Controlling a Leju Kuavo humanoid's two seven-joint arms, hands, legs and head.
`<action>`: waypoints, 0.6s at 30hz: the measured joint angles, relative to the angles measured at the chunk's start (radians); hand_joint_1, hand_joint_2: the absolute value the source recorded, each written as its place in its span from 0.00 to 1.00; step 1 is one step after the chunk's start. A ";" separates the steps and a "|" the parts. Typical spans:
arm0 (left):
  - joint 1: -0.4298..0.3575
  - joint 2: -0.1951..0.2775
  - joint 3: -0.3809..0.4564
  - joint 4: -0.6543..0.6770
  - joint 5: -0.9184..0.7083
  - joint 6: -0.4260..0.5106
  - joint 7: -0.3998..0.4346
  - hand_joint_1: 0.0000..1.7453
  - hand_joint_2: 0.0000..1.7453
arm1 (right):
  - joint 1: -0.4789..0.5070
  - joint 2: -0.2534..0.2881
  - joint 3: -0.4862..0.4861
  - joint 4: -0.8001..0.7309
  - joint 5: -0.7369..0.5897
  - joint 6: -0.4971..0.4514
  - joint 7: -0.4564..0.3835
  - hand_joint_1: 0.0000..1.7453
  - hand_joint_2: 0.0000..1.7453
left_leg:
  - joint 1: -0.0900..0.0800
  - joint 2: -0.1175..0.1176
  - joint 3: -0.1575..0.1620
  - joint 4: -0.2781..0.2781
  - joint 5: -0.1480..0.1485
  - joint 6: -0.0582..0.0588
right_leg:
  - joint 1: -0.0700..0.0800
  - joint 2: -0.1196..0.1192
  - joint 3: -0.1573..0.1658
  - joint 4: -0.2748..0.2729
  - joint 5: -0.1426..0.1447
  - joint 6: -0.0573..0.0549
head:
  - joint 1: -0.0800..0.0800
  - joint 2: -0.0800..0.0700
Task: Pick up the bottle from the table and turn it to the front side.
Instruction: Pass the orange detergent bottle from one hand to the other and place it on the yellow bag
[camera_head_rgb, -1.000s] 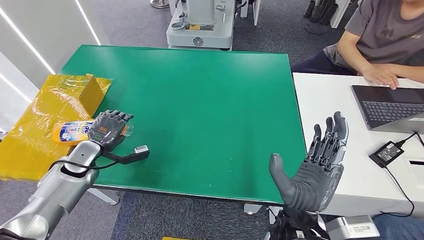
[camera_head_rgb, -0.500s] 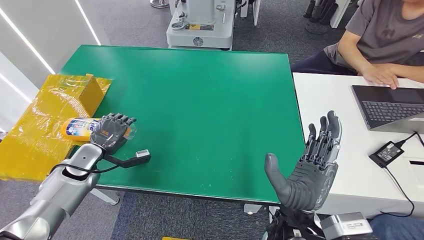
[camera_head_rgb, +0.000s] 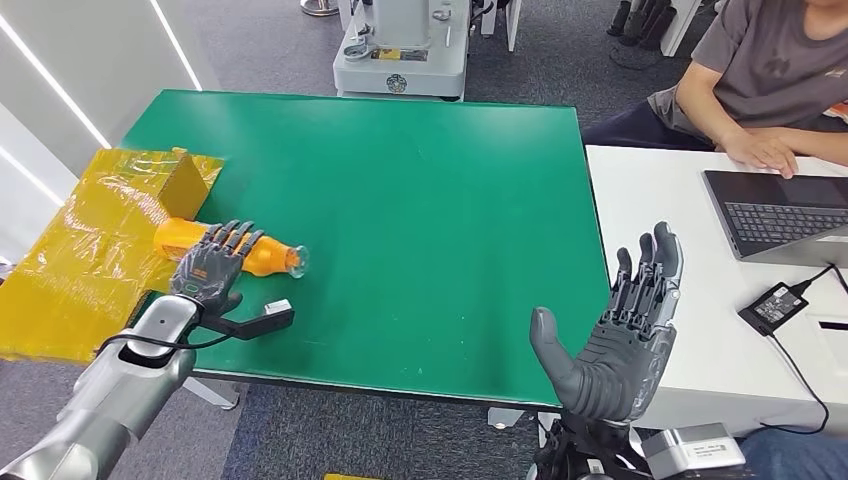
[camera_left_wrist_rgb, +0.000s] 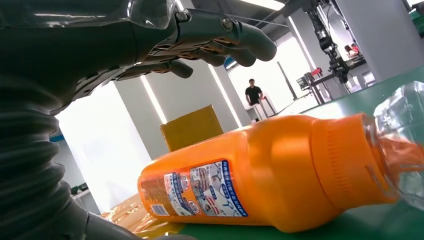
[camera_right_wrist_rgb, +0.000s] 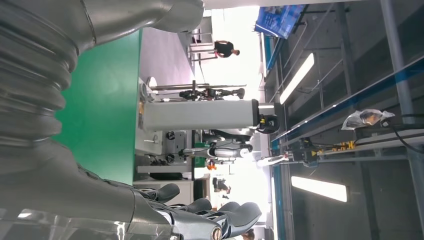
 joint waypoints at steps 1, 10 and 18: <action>0.002 0.000 0.005 0.000 0.002 0.009 0.000 0.00 1.00 | 0.000 0.000 0.000 0.000 0.001 0.000 0.000 0.00 1.00 | 0.000 0.000 0.000 0.000 0.000 0.000 | 0.000 0.000 0.000 0.000 0.000 0.000 | 0.000 0.000; 0.074 -0.036 0.207 -0.153 -0.010 0.355 -0.105 0.00 1.00 | 0.018 -0.001 -0.003 -0.002 0.030 0.022 0.000 0.00 1.00 | -0.001 0.001 0.000 0.000 0.000 0.000 | 0.000 0.001 -0.001 -0.001 0.000 0.000 | 0.000 0.000; 0.161 -0.242 0.653 -0.644 0.336 0.371 -0.527 0.00 1.00 | 0.020 0.000 -0.007 -0.002 0.024 0.028 0.000 0.00 1.00 | -0.001 0.000 0.000 0.000 0.000 0.001 | -0.001 -0.001 0.000 -0.001 0.000 0.000 | 0.000 0.000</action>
